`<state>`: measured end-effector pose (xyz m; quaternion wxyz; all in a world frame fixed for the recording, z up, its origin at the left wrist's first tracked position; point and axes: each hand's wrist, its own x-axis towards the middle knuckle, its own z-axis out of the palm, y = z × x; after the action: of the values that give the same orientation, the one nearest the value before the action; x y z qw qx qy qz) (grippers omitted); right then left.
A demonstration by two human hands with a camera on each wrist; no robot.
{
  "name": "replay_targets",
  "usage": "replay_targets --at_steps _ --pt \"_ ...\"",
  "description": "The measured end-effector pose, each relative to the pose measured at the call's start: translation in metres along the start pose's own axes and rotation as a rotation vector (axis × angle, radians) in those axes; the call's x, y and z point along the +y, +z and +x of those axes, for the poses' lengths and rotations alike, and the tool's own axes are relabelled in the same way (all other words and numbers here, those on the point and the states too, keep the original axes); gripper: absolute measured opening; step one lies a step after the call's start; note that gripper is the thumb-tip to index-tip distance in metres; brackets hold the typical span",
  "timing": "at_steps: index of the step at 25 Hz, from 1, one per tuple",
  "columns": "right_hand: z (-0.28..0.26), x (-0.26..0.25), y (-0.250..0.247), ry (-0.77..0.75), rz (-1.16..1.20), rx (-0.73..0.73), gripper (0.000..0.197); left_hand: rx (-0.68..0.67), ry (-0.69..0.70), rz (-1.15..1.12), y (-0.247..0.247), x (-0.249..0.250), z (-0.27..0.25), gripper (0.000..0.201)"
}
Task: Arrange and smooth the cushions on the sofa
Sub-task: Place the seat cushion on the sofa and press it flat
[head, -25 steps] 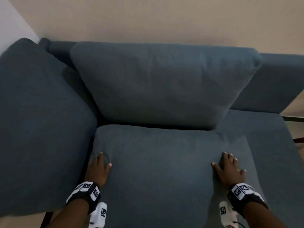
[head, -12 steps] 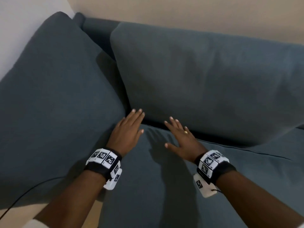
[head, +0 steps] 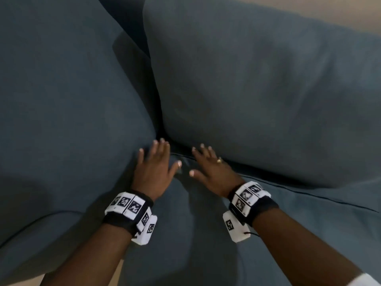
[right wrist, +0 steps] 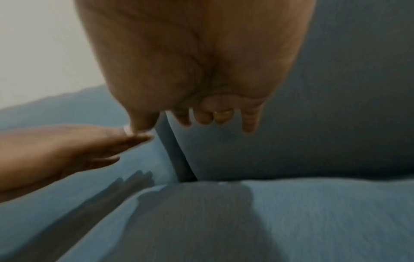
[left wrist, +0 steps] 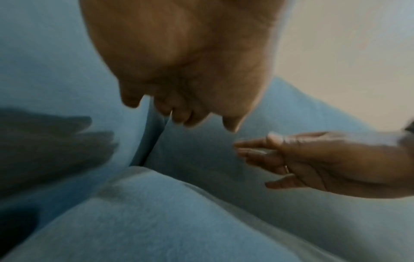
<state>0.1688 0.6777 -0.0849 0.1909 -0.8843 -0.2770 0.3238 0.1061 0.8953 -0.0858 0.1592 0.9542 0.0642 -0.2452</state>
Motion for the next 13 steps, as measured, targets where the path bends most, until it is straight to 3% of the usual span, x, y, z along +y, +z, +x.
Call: replay_targets --at_steps 1,2,3,5,6,8,9,11,12,13 --pt "-0.005 0.004 -0.004 -0.038 0.089 0.188 0.074 0.020 0.011 0.000 -0.002 0.003 -0.001 0.077" --pt "-0.015 0.008 -0.004 -0.045 0.107 0.240 0.074 0.019 0.054 0.022 -0.003 0.012 -0.006 0.075" --pt "-0.024 0.014 0.001 -0.067 0.026 0.189 0.075 -0.016 0.152 0.128 0.006 0.017 -0.008 0.082" --pt "-0.048 0.025 0.019 0.022 -0.173 -0.192 0.084 -0.180 0.273 0.272 0.033 0.020 -0.015 0.104" --pt "-0.052 0.029 0.019 0.038 -0.190 -0.172 0.093 -0.171 0.232 0.254 0.033 0.023 -0.012 0.102" --pt "-0.059 0.042 0.003 0.080 -0.013 0.147 0.087 -0.041 0.152 0.066 0.023 0.044 -0.009 0.083" --pt "-0.067 0.048 -0.002 0.091 0.023 0.202 0.079 -0.017 0.172 0.081 0.020 0.057 -0.013 0.080" --pt "-0.088 0.061 0.010 0.065 -0.117 0.078 0.075 -0.090 0.327 0.241 0.038 0.077 -0.023 0.089" --pt "-0.099 0.068 0.015 0.105 -0.180 -0.102 0.078 -0.211 0.330 0.335 0.045 0.085 -0.026 0.091" --pt "-0.105 0.073 0.010 0.112 -0.178 -0.162 0.083 -0.270 0.258 0.353 0.046 0.093 -0.023 0.087"
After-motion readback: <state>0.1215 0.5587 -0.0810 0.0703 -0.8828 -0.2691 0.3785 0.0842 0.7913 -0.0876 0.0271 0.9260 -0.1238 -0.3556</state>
